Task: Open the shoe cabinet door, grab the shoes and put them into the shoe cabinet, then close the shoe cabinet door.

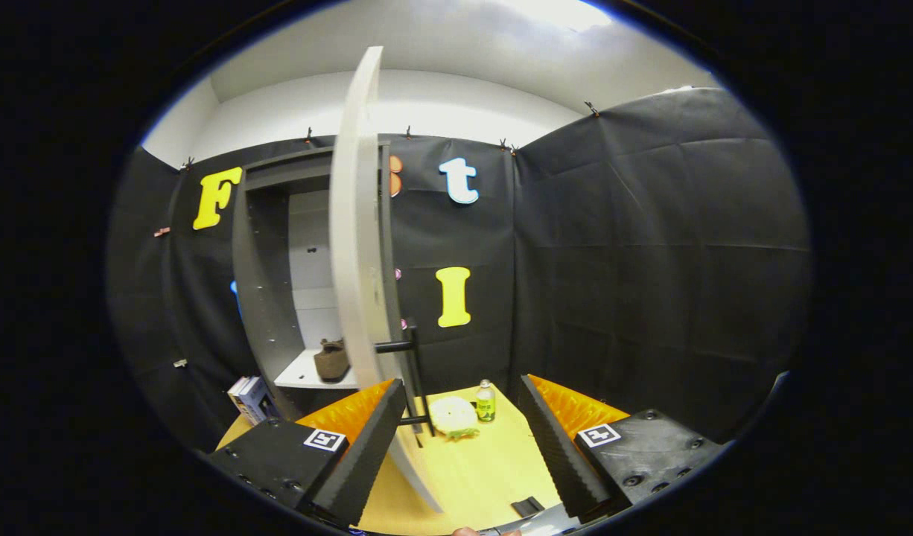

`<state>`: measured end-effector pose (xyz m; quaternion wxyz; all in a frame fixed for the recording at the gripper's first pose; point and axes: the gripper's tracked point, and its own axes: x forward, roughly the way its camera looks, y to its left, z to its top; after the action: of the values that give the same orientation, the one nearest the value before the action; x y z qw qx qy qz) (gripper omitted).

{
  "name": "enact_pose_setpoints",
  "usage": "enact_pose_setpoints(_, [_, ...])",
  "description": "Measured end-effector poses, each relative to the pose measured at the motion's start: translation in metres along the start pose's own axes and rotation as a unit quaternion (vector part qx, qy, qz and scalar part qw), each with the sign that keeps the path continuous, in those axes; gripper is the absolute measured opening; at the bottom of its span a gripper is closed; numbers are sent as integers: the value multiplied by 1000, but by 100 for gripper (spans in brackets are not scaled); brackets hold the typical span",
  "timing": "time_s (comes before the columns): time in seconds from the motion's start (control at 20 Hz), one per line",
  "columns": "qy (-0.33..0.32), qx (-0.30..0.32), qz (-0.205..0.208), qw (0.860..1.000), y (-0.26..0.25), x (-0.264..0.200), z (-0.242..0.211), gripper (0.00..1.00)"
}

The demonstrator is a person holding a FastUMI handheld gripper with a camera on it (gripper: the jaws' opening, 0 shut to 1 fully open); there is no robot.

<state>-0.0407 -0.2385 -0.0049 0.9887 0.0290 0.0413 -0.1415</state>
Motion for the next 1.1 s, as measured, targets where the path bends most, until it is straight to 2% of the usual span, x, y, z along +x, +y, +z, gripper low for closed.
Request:
enact_pose_setpoints(0.15, [11, -1, -5, 1000, -9, 20, -7, 97])
enact_pose_setpoints(0.25, [20, -2, 9, 1000, 1, 28, -12, 98])
enact_pose_setpoints(0.65, [22, 3, 25, 999, 35, 18, -17, 97])
enact_pose_setpoints(1.1, [34, 13, 109, 993, 137, 0, -29, 97])
